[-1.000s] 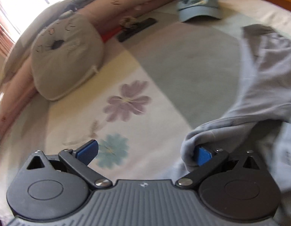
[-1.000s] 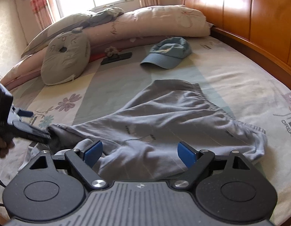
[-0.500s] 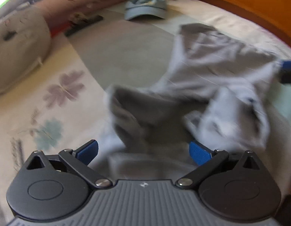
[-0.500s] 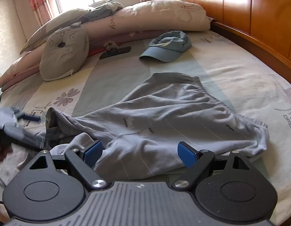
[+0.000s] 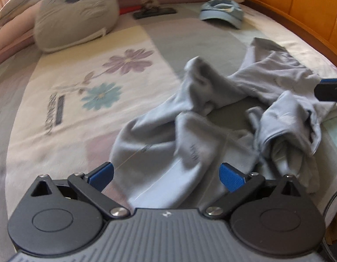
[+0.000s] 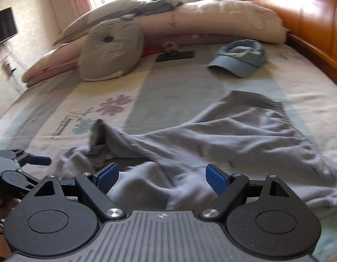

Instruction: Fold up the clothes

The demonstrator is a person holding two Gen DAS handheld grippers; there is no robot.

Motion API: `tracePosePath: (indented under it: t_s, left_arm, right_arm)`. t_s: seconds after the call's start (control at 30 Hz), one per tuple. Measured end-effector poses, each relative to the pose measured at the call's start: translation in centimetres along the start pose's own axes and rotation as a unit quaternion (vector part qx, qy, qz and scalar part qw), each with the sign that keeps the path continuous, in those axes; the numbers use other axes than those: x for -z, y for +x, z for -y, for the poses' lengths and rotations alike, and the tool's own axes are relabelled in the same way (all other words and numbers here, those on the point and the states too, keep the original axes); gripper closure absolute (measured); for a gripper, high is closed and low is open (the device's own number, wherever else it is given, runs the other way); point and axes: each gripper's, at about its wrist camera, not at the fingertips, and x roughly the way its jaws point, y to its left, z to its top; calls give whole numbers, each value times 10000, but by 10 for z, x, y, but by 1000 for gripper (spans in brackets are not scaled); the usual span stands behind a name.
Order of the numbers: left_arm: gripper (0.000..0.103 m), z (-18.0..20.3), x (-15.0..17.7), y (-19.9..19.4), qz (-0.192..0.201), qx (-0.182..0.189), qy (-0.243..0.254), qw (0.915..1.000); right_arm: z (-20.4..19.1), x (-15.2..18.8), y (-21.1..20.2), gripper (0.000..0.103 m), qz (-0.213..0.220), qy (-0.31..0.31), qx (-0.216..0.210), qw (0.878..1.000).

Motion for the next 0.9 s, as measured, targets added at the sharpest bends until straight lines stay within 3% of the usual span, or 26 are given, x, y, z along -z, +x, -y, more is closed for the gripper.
tracePosePath:
  t_s: [0.2, 0.43, 0.6, 0.67, 0.9]
  left_arm:
    - [1, -27, 22, 3, -190, -475, -185, 9985]
    - [1, -35, 33, 5, -91, 109, -386, 9992]
    - [1, -26, 29, 13, 153, -45, -92, 9998]
    - [0, -29, 24, 15, 250, -193, -82, 9995]
    - [0, -59, 8, 24, 379, -1309, 218, 9904]
  right_arm:
    - [-32, -10, 12, 13, -95, -295, -468, 9984]
    - [-67, -5, 23, 13, -292, -668, -644, 9953]
    - [-70, -2, 22, 13, -334, -677, -500, 9959]
    - [-68, -1, 21, 12, -331, -638, -446, 9964]
    - [-61, 4, 16, 12, -320, -503, -257, 9979]
